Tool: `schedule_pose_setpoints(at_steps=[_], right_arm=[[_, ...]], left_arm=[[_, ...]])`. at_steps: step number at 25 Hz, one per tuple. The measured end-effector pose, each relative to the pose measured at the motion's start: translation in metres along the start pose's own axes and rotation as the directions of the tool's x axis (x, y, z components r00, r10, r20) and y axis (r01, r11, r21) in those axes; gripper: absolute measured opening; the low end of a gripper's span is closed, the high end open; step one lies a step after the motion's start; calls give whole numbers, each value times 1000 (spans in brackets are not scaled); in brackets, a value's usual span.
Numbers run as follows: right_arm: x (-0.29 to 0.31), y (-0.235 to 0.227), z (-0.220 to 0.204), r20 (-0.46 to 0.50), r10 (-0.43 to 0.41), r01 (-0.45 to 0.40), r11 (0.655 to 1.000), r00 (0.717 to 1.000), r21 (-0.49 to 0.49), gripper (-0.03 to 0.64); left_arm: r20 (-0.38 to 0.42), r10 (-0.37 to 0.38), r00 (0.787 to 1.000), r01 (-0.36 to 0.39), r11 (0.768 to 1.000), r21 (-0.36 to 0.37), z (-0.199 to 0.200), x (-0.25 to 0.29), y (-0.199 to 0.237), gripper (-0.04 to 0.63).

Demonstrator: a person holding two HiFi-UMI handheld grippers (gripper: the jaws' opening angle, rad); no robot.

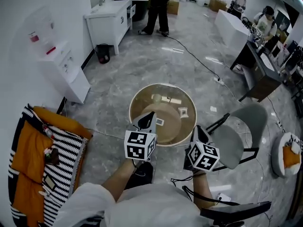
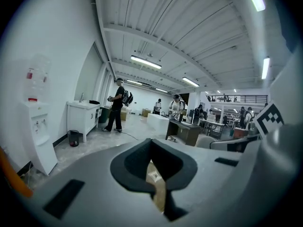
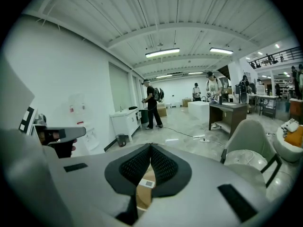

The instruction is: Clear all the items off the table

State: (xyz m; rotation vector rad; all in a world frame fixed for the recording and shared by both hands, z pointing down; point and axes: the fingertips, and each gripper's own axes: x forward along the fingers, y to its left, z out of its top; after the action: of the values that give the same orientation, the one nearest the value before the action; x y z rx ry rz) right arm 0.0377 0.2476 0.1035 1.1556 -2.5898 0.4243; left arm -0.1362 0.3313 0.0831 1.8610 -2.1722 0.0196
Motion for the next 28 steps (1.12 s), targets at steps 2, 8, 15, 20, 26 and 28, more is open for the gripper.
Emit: schedule_pose_setpoints(at_steps=[2, 8, 15, 20, 26, 28], right_arm=[[30, -1, 16, -2, -1, 1, 1000, 1000, -7, 23], [109, -9, 38, -58, -14, 13, 1000, 998, -8, 23], [183, -15, 42, -114, 7, -8, 1000, 993, -13, 23], [230, -25, 0, -205, 30, -26, 999, 978, 21, 23], [283, -25, -32, -291, 98, -98, 995, 952, 13, 23], [294, -18, -36, -300, 141, -145, 989, 943, 7, 23]], left_arm=[[-8, -1, 1000, 1, 1000, -3, 10, 30, 16, 8], [-39, 10, 999, -12, 999, -33, 24, 104, 61, 8], [-123, 53, 991, -60, 997, -53, -4, 167, 109, 8], [-210, 71, 975, -86, 994, -63, -48, 187, 130, 8], [-267, 163, 950, -188, 980, -70, -76, 194, 154, 8], [-290, 190, 938, -223, 971, -87, -90, 194, 159, 8]])
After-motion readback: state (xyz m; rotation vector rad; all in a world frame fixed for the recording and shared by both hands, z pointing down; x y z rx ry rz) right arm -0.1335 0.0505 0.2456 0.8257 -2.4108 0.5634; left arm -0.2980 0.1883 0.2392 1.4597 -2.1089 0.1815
